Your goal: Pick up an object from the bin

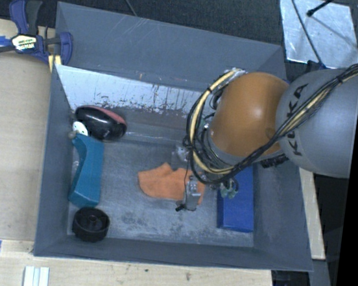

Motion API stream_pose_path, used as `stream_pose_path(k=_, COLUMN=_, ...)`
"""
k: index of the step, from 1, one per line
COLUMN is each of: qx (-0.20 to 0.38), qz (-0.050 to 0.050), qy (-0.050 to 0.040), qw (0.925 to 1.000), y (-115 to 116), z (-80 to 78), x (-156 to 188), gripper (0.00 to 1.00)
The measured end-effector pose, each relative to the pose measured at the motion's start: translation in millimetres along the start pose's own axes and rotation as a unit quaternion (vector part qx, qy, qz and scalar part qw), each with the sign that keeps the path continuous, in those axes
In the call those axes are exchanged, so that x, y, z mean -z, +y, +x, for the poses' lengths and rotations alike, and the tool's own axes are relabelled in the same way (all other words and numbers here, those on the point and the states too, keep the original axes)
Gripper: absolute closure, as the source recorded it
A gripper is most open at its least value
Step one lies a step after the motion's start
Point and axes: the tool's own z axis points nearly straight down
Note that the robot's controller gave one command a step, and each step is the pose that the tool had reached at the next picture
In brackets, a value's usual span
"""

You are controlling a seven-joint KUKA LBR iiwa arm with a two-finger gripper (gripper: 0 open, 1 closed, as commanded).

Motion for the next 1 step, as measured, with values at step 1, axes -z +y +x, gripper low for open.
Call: stream_pose_path(k=1, qx=0.007, qz=0.000, qy=0.0007, qw=1.0000, y=25.3, z=1.6, x=-90.8, gripper=1.00)
